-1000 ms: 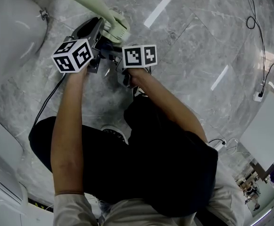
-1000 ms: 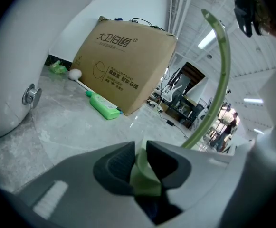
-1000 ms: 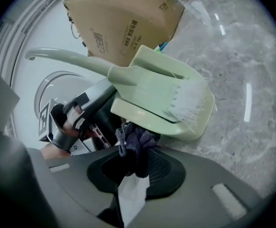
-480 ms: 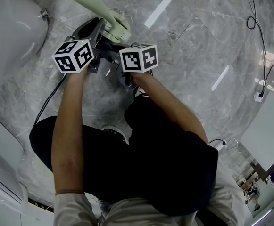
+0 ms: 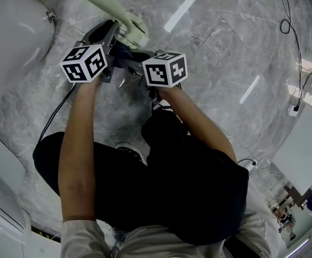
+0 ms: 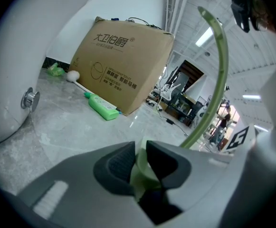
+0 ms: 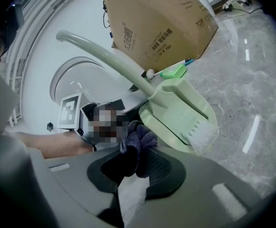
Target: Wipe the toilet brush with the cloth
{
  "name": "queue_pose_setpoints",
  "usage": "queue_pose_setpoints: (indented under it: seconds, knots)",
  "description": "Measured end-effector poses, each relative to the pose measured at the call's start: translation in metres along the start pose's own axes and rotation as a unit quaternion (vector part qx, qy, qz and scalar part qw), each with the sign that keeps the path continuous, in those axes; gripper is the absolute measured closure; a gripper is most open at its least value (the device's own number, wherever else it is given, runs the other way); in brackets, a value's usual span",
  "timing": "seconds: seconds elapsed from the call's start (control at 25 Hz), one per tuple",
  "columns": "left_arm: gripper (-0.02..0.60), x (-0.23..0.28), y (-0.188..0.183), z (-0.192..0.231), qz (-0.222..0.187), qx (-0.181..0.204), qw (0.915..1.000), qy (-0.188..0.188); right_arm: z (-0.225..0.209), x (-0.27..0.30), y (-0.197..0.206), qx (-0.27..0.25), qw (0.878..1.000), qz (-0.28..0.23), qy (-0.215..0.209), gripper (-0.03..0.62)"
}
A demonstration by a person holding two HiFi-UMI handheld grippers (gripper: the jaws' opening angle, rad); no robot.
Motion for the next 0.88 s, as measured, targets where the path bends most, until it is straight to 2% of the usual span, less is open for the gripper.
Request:
queue_pose_setpoints:
  seconds: [0.64,0.88]
  knots:
    - [0.581,-0.001,0.001,0.002,-0.007,-0.010,0.9999,0.002,0.011,-0.023,-0.013,-0.005,1.000,0.002,-0.028,0.513]
    - [0.581,-0.002,0.002,0.002,-0.007,-0.011,0.9999,0.003,0.011,-0.030,-0.018,0.017,0.999,-0.005,-0.038,0.513]
Point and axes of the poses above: the fingertips, and each gripper's own axes: x forward along the fingers, z to its left, y out of its underside, the point moved 10 cm from there along -x, backward along the fingers, and after that the axes turned 10 degrees about -z, right-handed, at the moved point
